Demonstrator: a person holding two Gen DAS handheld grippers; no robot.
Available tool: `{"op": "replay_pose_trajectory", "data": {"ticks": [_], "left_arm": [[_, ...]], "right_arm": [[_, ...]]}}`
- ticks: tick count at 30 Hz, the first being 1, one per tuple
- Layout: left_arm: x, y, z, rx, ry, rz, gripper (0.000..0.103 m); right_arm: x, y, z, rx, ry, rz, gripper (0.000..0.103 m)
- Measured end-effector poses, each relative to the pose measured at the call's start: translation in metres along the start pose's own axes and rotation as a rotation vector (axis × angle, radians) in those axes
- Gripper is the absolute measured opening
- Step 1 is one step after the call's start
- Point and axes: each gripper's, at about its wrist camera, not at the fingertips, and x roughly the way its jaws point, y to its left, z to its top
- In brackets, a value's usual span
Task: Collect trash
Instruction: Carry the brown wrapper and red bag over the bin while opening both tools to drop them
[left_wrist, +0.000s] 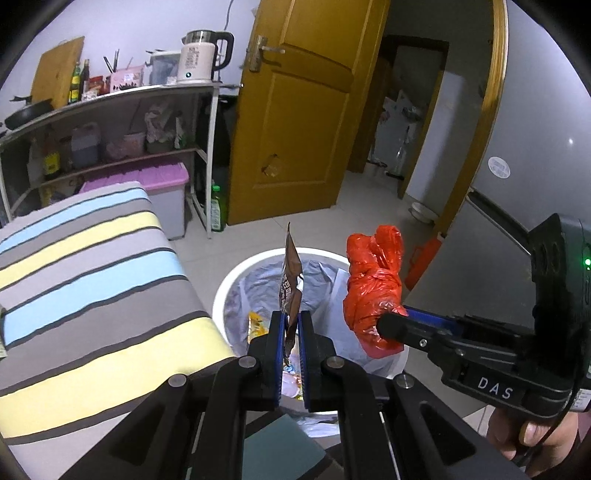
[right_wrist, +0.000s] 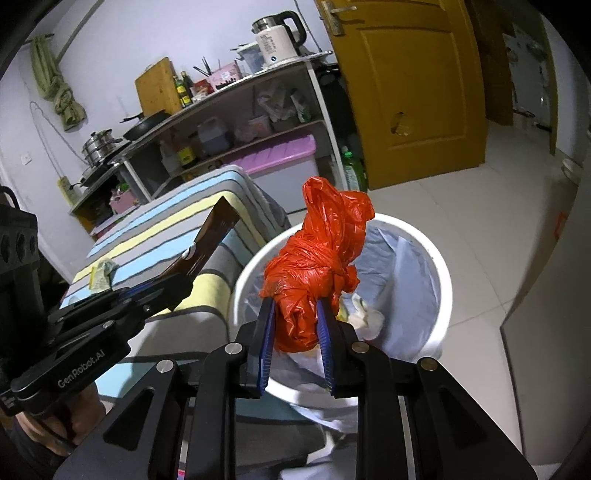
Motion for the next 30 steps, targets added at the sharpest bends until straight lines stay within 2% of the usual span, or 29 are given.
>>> {"op": "replay_pose_trajectory", "data": {"ticks": [8,11,19,30], "left_arm": [[0.032,0.002,0.000,-0.001,0.083,-0.005,0.007],[0.035,0.003,-0.002,-0.002,0.090,-0.005,0.007],[0.022,0.008,-0.002,-0.003,0.063,0.001,0.007],[-0.029,0.019,-0.004,-0.019,-0.026,0.029,0.007]], "right_arm": [[0.013,-0.014,-0.002,0.027,0.033,-0.030,0.026],[0.014,-0.015,-0.002,0.031,0.033,-0.031,0.026],[0.004,-0.007,-0.002,0.007,0.005,-0.028,0.026],[-0.023,0.024,0.001,-0.065,-0.056,-0.016,0.026]]}}
